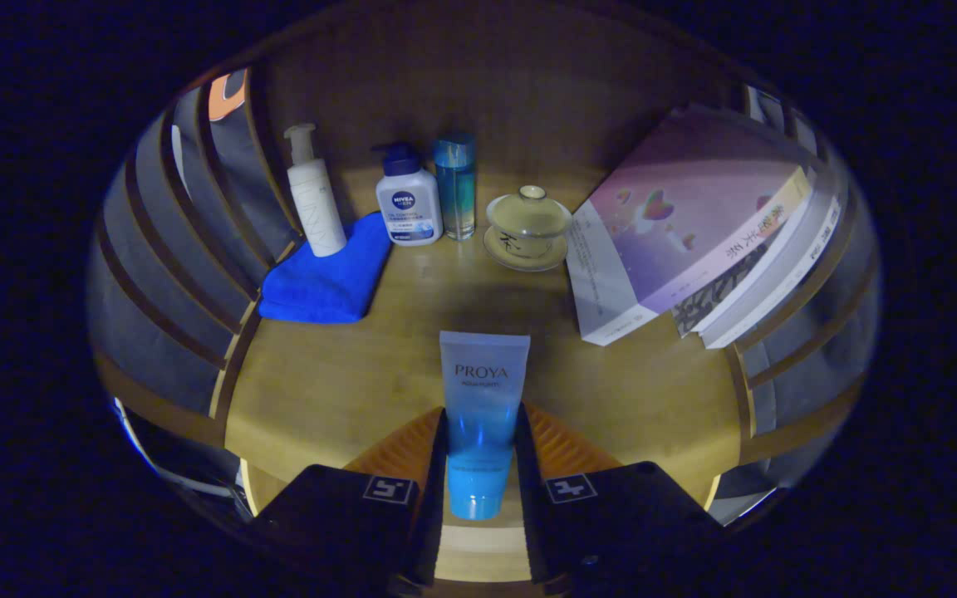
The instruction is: Pull open the drawer, take out the items inside it, and place them on the countertop above the cabinet.
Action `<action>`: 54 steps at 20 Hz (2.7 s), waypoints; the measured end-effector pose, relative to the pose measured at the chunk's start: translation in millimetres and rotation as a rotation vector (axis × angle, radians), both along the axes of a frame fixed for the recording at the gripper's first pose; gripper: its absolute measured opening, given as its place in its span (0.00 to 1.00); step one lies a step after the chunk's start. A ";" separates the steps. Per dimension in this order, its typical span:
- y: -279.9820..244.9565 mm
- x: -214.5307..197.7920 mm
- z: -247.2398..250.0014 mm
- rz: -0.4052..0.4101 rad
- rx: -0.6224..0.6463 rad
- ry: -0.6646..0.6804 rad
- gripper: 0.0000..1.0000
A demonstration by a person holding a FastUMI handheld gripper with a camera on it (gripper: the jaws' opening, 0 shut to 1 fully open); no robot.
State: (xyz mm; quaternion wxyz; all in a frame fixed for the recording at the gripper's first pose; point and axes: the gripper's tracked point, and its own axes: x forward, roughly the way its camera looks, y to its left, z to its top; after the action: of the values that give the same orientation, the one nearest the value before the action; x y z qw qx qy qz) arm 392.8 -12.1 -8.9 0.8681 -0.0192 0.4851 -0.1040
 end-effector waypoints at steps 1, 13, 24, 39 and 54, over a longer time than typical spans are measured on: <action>-1.6 1.3 -2.9 -0.003 -0.003 0.002 0.44; -25.1 6.6 -22.8 -0.098 -0.003 -0.021 0.48; -1.4 -19.1 9.0 -0.011 0.026 -0.121 0.59; 63.5 -146.0 86.7 0.177 0.070 -0.321 0.74; 90.2 -248.1 141.3 0.237 0.008 -0.642 0.76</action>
State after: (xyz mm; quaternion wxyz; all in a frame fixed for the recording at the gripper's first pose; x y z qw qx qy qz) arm 144.7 78.2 132.3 0.9826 -0.0383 0.1818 -0.0013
